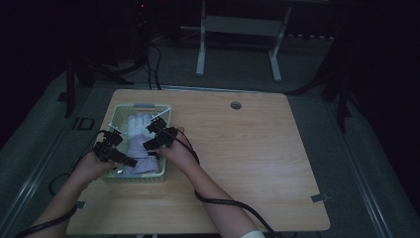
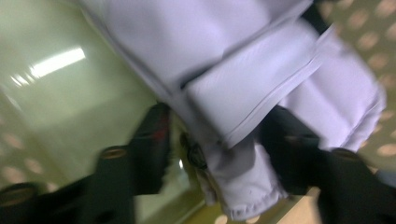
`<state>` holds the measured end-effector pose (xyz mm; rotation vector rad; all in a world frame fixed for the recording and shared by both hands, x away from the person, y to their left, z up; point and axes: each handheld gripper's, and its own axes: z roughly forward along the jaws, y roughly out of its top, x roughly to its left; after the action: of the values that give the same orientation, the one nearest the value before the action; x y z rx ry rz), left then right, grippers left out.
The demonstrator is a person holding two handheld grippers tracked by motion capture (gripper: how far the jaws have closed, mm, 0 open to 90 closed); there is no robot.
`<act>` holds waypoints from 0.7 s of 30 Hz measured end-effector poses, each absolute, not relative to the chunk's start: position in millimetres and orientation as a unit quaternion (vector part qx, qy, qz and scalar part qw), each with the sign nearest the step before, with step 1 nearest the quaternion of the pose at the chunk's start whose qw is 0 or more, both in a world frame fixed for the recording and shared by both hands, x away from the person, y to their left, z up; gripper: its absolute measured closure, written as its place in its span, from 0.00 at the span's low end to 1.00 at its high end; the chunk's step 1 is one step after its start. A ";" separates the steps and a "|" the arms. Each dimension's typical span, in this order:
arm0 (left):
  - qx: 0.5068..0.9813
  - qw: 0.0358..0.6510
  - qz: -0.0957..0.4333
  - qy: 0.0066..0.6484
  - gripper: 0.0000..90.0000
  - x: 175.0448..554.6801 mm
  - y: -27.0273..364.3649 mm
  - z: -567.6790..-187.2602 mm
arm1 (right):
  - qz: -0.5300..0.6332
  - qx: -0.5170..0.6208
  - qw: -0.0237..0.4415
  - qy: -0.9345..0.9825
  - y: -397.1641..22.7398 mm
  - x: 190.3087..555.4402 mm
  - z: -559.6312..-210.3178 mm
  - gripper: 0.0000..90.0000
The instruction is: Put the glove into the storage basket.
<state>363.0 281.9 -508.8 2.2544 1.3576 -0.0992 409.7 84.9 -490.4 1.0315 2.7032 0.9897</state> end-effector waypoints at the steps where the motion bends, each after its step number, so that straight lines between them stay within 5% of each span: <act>1: 0.827 0.262 -0.029 0.497 0.38 361.2 282.8 -505.3 | 0.335 0.334 0.043 0.880 82.7 409.4 -487.2 0.40; 5: 0.821 0.289 0.026 0.491 0.17 353.0 283.0 -493.5 | 0.350 0.319 0.028 0.880 73.7 410.5 -477.2 0.27; 9: 0.798 0.333 0.070 0.497 0.15 343.1 281.5 -485.9 | 0.356 0.299 0.028 0.885 65.1 408.6 -471.9 0.18; 21: 0.755 0.418 0.144 0.483 0.03 317.1 260.1 -474.0 | 0.375 0.281 0.045 0.882 38.8 404.4 -458.1 0.15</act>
<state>317.1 260.1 -474.0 1.8948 1.2123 0.3620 404.4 38.8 -458.1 0.8583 2.6952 1.1471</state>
